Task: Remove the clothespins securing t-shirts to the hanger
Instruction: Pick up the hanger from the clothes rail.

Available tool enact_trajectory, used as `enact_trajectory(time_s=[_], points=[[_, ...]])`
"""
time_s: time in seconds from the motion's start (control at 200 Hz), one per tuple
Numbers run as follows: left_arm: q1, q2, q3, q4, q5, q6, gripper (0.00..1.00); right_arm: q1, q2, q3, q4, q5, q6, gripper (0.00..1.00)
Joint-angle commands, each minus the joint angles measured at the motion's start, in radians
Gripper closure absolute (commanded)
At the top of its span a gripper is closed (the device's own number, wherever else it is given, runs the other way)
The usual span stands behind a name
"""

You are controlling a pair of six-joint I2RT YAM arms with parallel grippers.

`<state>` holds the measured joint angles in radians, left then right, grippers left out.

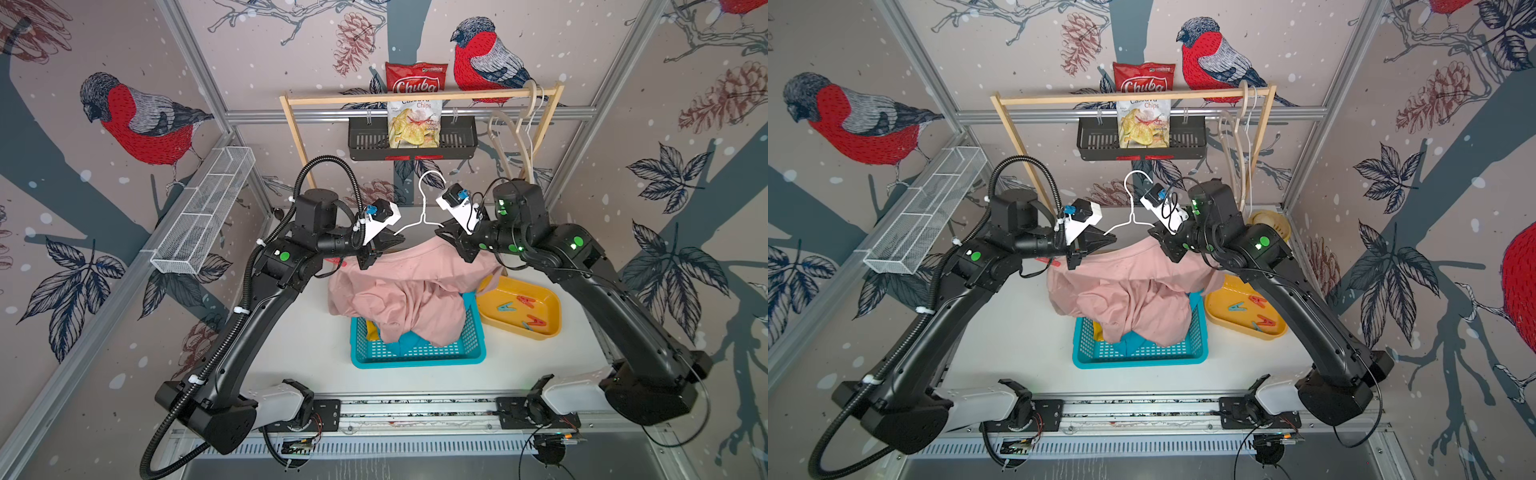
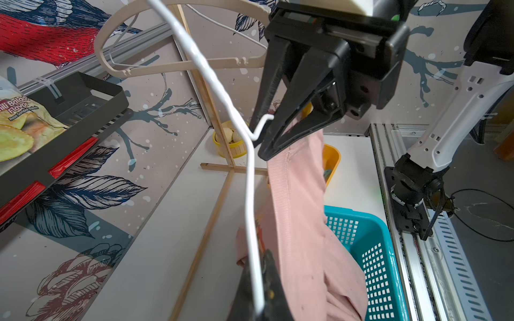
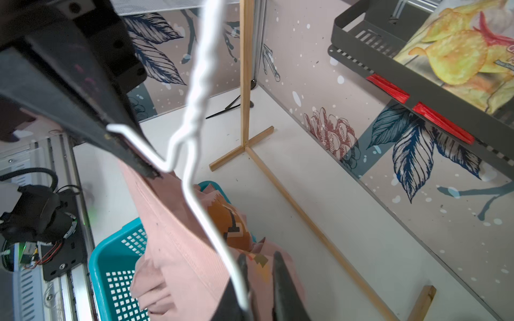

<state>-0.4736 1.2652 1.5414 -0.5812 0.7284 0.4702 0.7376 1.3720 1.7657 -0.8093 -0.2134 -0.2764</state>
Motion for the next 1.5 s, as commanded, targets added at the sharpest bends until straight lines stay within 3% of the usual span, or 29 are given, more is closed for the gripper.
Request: enact_trajectory(time_s=[0.0, 0.445, 0.49, 0.555, 0.585, 0.75, 0.895, 1.001, 1.061, 1.166, 1.491], points=[[-0.002, -0.012, 0.011, 0.032, 0.067, -0.001, 1.00, -0.016, -0.024, -0.029, 0.120, 0.018, 0.013, 0.98], [-0.002, -0.050, -0.019, 0.085, 0.032, -0.037, 1.00, -0.062, -0.083, -0.104, 0.191, -0.068, 0.012, 1.00], [-0.001, -0.061, -0.034, 0.119, 0.010, -0.053, 0.88, -0.063, -0.083, -0.109, 0.198, -0.069, 0.013, 1.00], [-0.002, -0.073, -0.045, 0.147, -0.023, -0.071, 0.59, -0.061, -0.083, -0.120, 0.210, -0.061, 0.020, 1.00], [-0.002, -0.072, -0.039, 0.148, -0.042, -0.078, 0.51, -0.061, -0.084, -0.125, 0.216, -0.056, 0.023, 1.00], [-0.001, -0.075, -0.010, 0.187, -0.187, -0.161, 0.38, -0.041, -0.078, -0.163, 0.258, 0.017, 0.031, 1.00], [-0.001, -0.106, -0.073, 0.405, -0.277, -0.411, 0.42, 0.052, -0.048, -0.185, 0.294, 0.195, 0.009, 1.00], [-0.012, -0.101, -0.115, 0.545, -0.248, -0.596, 0.47, 0.135, -0.016, -0.193, 0.331, 0.342, -0.010, 1.00], [-0.051, -0.091, -0.119, 0.561, -0.260, -0.607, 0.48, 0.158, -0.005, -0.189, 0.347, 0.358, -0.004, 1.00], [-0.108, -0.077, -0.125, 0.544, -0.397, -0.601, 0.51, 0.161, -0.010, -0.193, 0.393, 0.313, 0.035, 1.00], [-0.118, -0.021, -0.125, 0.562, -0.370, -0.645, 0.55, 0.193, -0.019, -0.199, 0.401, 0.268, 0.049, 1.00]])
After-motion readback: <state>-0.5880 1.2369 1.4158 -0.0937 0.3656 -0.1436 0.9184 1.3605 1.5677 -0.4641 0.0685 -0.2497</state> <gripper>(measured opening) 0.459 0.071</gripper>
